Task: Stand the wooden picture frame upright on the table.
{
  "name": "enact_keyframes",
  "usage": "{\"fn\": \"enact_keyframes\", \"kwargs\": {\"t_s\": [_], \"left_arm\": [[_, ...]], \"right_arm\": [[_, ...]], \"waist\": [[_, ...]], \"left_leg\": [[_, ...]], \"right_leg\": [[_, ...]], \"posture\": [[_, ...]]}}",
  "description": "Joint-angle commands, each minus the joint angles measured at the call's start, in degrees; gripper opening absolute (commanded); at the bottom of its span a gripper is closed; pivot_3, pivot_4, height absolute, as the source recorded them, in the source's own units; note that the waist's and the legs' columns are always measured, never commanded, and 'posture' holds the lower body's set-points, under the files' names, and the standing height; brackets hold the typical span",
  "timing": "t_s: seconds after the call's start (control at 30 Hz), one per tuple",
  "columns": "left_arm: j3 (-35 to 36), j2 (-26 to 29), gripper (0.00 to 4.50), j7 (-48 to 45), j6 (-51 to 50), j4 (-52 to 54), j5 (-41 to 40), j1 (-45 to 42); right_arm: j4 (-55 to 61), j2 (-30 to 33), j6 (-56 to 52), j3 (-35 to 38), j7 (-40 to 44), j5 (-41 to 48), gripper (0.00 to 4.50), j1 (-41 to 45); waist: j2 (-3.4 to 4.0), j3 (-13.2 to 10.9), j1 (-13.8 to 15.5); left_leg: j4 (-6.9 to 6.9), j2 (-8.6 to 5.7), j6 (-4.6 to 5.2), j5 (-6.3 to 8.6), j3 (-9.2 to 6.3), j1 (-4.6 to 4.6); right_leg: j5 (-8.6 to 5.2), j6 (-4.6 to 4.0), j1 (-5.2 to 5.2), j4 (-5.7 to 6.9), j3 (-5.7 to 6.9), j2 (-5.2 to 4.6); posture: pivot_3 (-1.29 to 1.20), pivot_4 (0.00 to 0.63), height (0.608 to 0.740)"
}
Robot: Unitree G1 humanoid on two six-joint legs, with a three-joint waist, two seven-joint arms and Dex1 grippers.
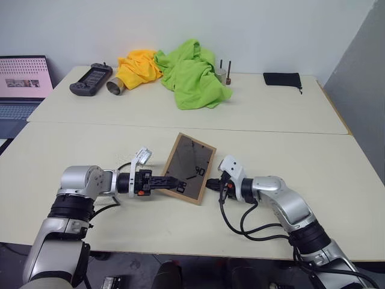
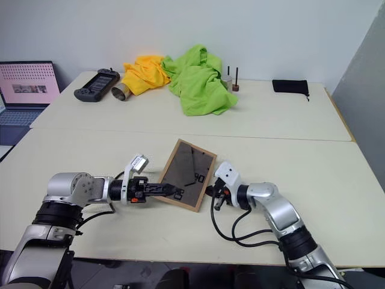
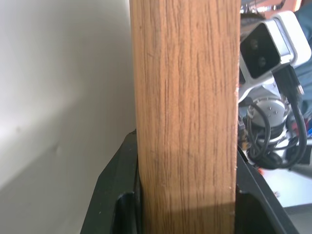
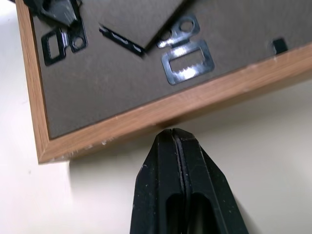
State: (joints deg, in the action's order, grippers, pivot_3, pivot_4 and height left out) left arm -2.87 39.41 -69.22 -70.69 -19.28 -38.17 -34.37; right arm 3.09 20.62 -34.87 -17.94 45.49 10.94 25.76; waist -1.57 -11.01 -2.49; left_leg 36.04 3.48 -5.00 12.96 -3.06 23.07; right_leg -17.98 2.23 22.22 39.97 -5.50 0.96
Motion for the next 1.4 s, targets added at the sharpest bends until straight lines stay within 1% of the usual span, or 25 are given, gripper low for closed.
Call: {"fn": "enact_keyframes", "kwargs": {"t_s": [0.03, 0.07, 0.1, 0.17, 0.23, 0.33, 0.37, 0.5, 0.67, 0.7, 0.9, 1.03, 1.1, 1.2, 1.27, 1.33, 1.4], "left_arm": [[5.0, -1.6, 1.29, 4.5, -0.9, 4.6, -2.2, 0.9], [6.3, -2.3, 1.29, 6.2, -0.9, 5.8, -2.5, 1.2], [7.3, -2.9, 1.29, 7.8, -0.9, 6.7, -2.6, 1.4], [9.7, -3.8, 1.28, 10.5, -0.8, 9.3, -3.5, 2.4], [12.6, -5.4, 1.28, 13.2, -1.5, 11.5, -5.0, 3.0], [15.0, -7.2, 1.28, 16.5, -2.0, 13.6, -5.9, 3.7], [15.5, -7.8, 1.28, 17.3, -2.0, 14.2, -6.3, 3.9], [17.2, -10.7, 1.28, 21.0, -1.8, 17.4, -7.7, 5.4], [18.0, -12.9, 1.28, 24.1, -1.5, 21.6, -8.9, 7.8], [18.2, -13.2, 1.28, 24.7, -1.3, 22.0, -9.1, 8.0], [18.6, -14.5, 1.28, 26.9, -1.4, 24.3, -10.7, 8.8], [18.2, -14.2, 1.28, 27.4, -1.0, 24.6, -10.8, 9.3], [18.3, -14.0, 1.28, 27.5, -0.8, 24.6, -10.8, 9.7], [18.9, -13.6, 1.28, 27.6, -1.0, 24.3, -11.3, 10.0], [19.1, -13.3, 1.28, 27.5, -1.1, 24.5, -11.6, 10.3], [19.4, -13.2, 1.28, 27.6, -1.5, 24.7, -12.1, 10.5], [20.0, -13.2, 1.28, 27.8, -2.2, 24.6, -13.3, 10.6]], "right_arm": [[3.5, 3.8, -2.5, 6.4, 2.1, 3.9, 0.00, 1.1], [4.2, 5.2, -4.0, 7.8, 3.2, 5.5, 0.35, 1.6], [4.9, 6.4, -5.4, 9.1, 4.2, 7.0, 0.47, 2.0], [6.4, 8.2, -8.7, 11.7, 5.4, 10.2, 1.01, 3.2], [7.7, 9.0, -12.4, 13.7, 6.0, 13.5, 1.42, 4.9], [9.0, 8.8, -16.0, 14.7, 6.2, 16.9, 2.16, 6.7], [9.0, 8.1, -16.9, 15.0, 5.6, 17.8, 2.43, 7.4], [7.3, 3.0, -19.7, 16.2, 1.9, 20.8, 3.23, 10.8], [3.1, -1.3, -17.6, 14.0, -0.6, 19.3, 4.41, 14.3], [2.1, -2.0, -17.1, 13.7, -0.9, 18.9, 4.48, 15.0], [-5.3, -8.8, -12.1, 10.3, -3.7, 15.7, 4.48, 18.5], [-4.3, -9.4, -11.0, 8.7, -2.0, 15.3, 4.48, 18.1], [-1.6, -9.1, -12.7, 9.1, -0.1, 18.0, 4.48, 17.5], [4.2, -7.1, -18.4, 11.4, 3.7, 24.9, 4.48, 16.1], [6.9, -5.3, -21.6, 12.9, 4.7, 28.1, 4.48, 15.2], [8.5, -2.8, -23.5, 14.3, 5.4, 29.9, 4.48, 14.1], [9.0, -0.1, -23.7, 15.0, 5.8, 29.9, 4.48, 12.9]], "waist": [[-0.01, 0.0, 0.2], [-0.01, 0.0, 0.2], [0.00, 0.0, 0.2], [0.00, 0.0, 0.1], [0.00, 0.0, 0.0], [-0.01, 0.0, -0.5], [-0.01, 0.0, -0.5], [-0.01, 0.0, -0.9], [-0.01, 0.0, -0.8], [-0.01, 0.0, -0.8], [-0.01, 0.0, -0.9], [-0.01, 0.0, -0.8], [-0.01, 0.0, -0.7], [-0.01, 0.0, -0.7], [0.00, 0.0, -0.7], [0.00, 0.0, -0.7], [0.00, 0.0, -0.8]], "left_leg": [[0.01, -0.01, 0.00, 0.00, 0.00, 0.01], [0.01, 0.00, 0.00, 0.00, -0.01, 0.02], [0.01, 0.00, 0.00, 0.00, -0.01, 0.02], [0.01, 0.01, 0.00, 0.00, -0.02, 0.01], [0.00, 0.02, 0.00, 0.00, -0.03, 0.01], [0.00, 0.04, 0.00, 0.00, -0.03, 0.01], [0.00, 0.06, 0.00, 0.00, -0.04, 0.01], [-0.01, 0.04, 0.00, 0.00, -0.02, 0.02], [-0.01, 0.03, 0.00, 0.00, -0.01, 0.06], [-0.01, 0.03, 0.00, 0.00, -0.02, 0.05], [-0.01, 0.04, 0.00, 0.00, -0.02, 0.04], [-0.03, 0.03, -0.01, 0.00, -0.02, 0.05], [-0.03, 0.03, -0.02, 0.00, -0.02, 0.09], [-0.03, 0.03, -0.02, 0.00, -0.04, 0.11], [-0.04, 0.02, -0.02, 0.00, -0.05, 0.11], [-0.03, 0.03, -0.01, 0.00, -0.05, 0.10], [-0.03, 0.04, -0.01, 0.00, -0.05, 0.09]], "right_leg": [[0.00, 0.00, 0.00, 0.00, 0.00, -0.01], [0.00, 0.00, 0.00, 0.00, 0.02, -0.01], [0.00, 0.00, 0.01, 0.00, 0.01, 0.00], [0.00, 0.00, 0.00, 0.00, 0.02, 0.01], [0.00, 0.00, 0.01, 0.01, 0.01, 0.02], [0.01, 0.00, 0.01, 0.02, 0.01, 0.03], [0.01, 0.00, 0.01, 0.01, 0.01, 0.03], [0.01, 0.00, 0.01, -0.02, -0.02, 0.02], [0.01, 0.00, 0.04, -0.01, -0.01, 0.00], [0.01, 0.00, 0.04, -0.01, -0.01, 0.00], [0.01, 0.00, 0.05, 0.00, 0.00, 0.01], [0.01, 0.00, 0.06, -0.02, 0.01, 0.00], [0.01, 0.00, 0.06, -0.04, 0.01, -0.02], [0.01, -0.01, 0.07, -0.05, 0.04, -0.02], [0.01, -0.01, 0.07, -0.05, 0.04, -0.02], [0.01, -0.01, 0.06, -0.04, 0.04, -0.02], [0.01, 0.00, 0.06, -0.04, 0.04, 0.00]], "posture": [[0.00, 0.150, 0.740], [0.00, 0.150, 0.740], [0.00, 0.150, 0.740], [0.00, 0.150, 0.740], [0.00, 0.150, 0.740], [0.00, 0.150, 0.740], [0.00, 0.150, 0.740], [0.00, 0.150, 0.740], [0.00, 0.150, 0.740], [0.00, 0.150, 0.740], [0.00, 0.150, 0.740], [0.00, 0.150, 0.740], [0.00, 0.150, 0.740], [0.00, 0.150, 0.740], [0.00, 0.150, 0.740], [0.00, 0.150, 0.740], [0.00, 0.150, 0.740]]}}
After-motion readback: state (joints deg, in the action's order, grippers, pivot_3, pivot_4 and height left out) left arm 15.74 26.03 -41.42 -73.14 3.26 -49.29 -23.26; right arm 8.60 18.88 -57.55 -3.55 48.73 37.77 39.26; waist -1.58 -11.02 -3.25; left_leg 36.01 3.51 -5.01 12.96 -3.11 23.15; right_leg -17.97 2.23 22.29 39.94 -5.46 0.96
